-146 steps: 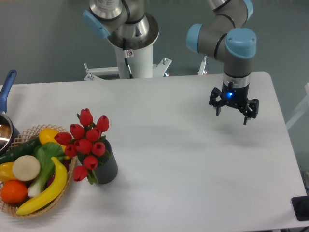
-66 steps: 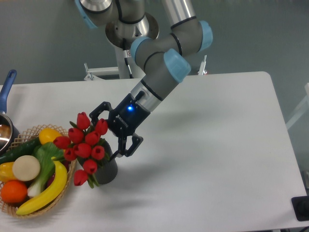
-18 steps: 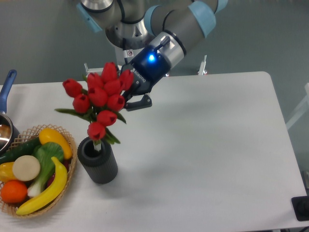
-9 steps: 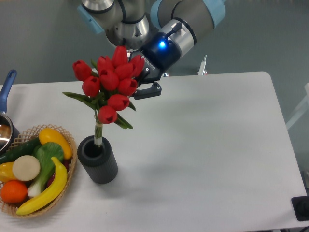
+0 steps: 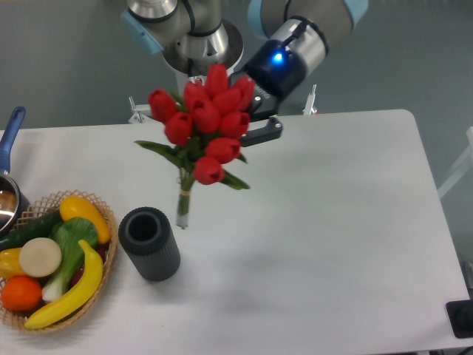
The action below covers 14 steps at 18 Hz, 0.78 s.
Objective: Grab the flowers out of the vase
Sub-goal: 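Lift the gripped tulips straight up out of the black vase, then carry the tulip bunch away from the vase over the open table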
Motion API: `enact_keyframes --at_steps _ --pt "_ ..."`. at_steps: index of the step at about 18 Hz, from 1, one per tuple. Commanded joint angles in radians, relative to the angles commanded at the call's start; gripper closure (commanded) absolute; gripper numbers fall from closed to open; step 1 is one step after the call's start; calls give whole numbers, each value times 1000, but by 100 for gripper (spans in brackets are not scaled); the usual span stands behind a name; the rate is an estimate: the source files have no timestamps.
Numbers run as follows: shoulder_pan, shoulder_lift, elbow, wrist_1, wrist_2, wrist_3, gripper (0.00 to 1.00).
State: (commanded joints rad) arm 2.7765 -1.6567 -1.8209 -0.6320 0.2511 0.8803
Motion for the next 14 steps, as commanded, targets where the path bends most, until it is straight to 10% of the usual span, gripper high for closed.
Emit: enact_keyframes --at_steps 10,14 --pt "9 -29 3 -3 491 65 86" --pt "80 -43 -17 -54 557 144 100"
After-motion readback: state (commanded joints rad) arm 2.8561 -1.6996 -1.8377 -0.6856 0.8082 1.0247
